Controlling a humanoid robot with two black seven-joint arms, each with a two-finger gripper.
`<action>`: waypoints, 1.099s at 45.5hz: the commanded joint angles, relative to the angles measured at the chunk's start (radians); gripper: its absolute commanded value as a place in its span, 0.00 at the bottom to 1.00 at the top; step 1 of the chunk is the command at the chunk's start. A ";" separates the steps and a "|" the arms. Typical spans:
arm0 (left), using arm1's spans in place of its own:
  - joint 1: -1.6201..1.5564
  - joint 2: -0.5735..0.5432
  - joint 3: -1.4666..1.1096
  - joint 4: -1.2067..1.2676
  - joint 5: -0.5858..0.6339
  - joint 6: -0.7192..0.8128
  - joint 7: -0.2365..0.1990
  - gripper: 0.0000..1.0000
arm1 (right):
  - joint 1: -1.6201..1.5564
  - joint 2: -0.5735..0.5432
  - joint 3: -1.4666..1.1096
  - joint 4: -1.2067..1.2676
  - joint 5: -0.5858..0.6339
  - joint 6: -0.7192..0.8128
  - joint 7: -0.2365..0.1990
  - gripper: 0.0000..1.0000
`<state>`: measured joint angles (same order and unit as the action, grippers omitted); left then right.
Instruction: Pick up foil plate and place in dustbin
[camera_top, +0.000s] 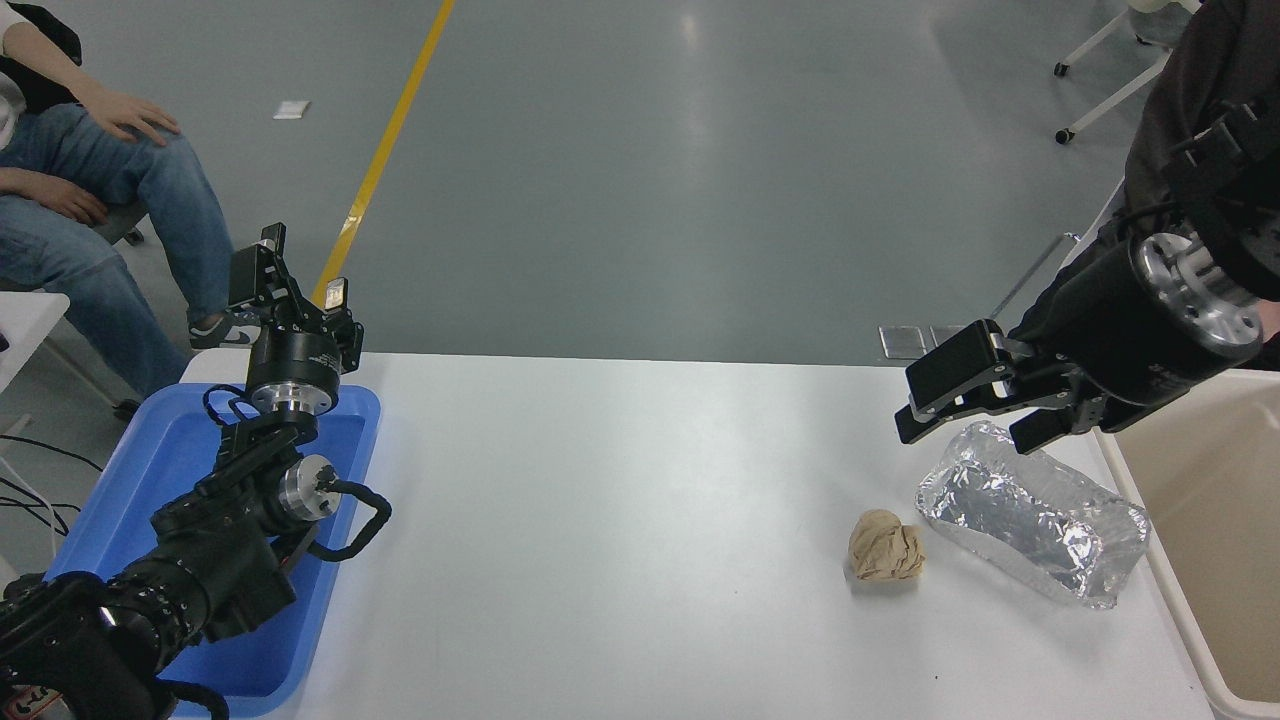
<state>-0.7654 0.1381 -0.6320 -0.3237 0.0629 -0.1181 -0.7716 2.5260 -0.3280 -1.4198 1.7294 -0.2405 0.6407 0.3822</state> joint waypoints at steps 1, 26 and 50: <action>0.000 0.000 -0.002 0.000 0.000 0.000 0.000 1.00 | -0.009 0.001 -0.010 -0.005 -0.006 -0.018 -0.006 1.00; 0.000 0.000 0.000 0.000 0.000 0.000 0.000 1.00 | -0.099 0.056 -0.011 -0.071 -0.014 -0.047 -0.017 1.00; 0.000 0.000 0.000 0.000 0.000 0.000 0.000 1.00 | -0.438 -0.175 -0.061 -0.344 -0.232 -0.148 -0.016 1.00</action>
<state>-0.7657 0.1380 -0.6320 -0.3237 0.0626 -0.1181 -0.7719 2.2404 -0.3938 -1.4724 1.5132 -0.3776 0.5217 0.3659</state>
